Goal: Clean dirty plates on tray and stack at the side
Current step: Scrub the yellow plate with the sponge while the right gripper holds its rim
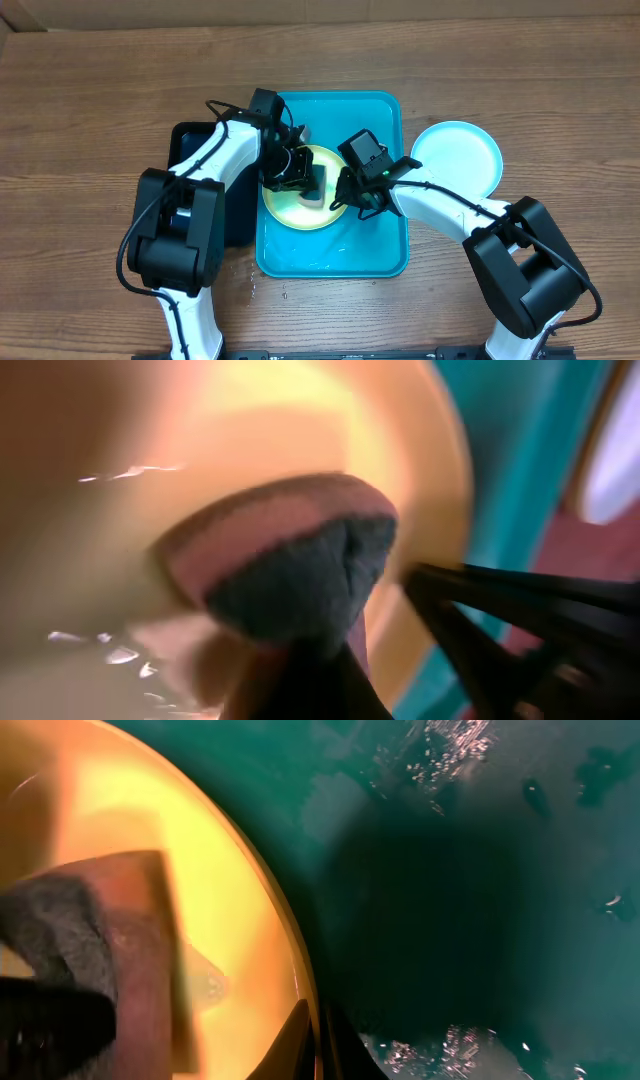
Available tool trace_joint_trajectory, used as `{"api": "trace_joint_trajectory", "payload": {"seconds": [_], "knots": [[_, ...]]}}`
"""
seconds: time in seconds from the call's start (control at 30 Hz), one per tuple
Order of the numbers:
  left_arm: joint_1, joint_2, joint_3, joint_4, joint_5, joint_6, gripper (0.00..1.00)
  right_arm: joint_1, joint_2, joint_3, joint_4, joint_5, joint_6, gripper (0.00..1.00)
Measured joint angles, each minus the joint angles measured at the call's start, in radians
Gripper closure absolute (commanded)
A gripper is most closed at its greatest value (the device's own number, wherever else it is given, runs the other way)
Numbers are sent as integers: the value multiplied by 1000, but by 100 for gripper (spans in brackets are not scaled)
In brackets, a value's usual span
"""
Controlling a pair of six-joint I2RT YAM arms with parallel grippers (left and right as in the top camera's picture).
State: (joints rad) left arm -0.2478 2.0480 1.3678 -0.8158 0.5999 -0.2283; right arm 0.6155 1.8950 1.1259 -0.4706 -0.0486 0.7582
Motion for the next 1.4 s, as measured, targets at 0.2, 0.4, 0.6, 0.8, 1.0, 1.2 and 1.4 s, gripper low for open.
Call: {"api": "trace_joint_trajectory", "payload": {"seconds": [0.2, 0.4, 0.6, 0.8, 1.0, 1.2, 1.4], "knots": [[2, -156, 6, -11, 14, -2, 96, 0, 0, 0, 1, 0, 0, 96], [2, -274, 35, -85, -174, -2, 96, 0, 0, 0, 2, 0, 0, 96], [1, -225, 8, -84, -343, -7, 96, 0, 0, 0, 3, 0, 0, 96], [-11, -81, -8, -59, -404, -18, 96, 0, 0, 0, 3, -1, 0, 96], [-26, -14, 9, -57, -402, -28, 96, 0, 0, -1, 3, -3, 0, 96], [-30, 13, 26, -40, -295, 0, 96, -5, 0, -2, -6, 11, 0, 96], [-74, 65, 27, 2, 13, 60, 96, -5, -1, -2, -6, 11, 0, 96]]}}
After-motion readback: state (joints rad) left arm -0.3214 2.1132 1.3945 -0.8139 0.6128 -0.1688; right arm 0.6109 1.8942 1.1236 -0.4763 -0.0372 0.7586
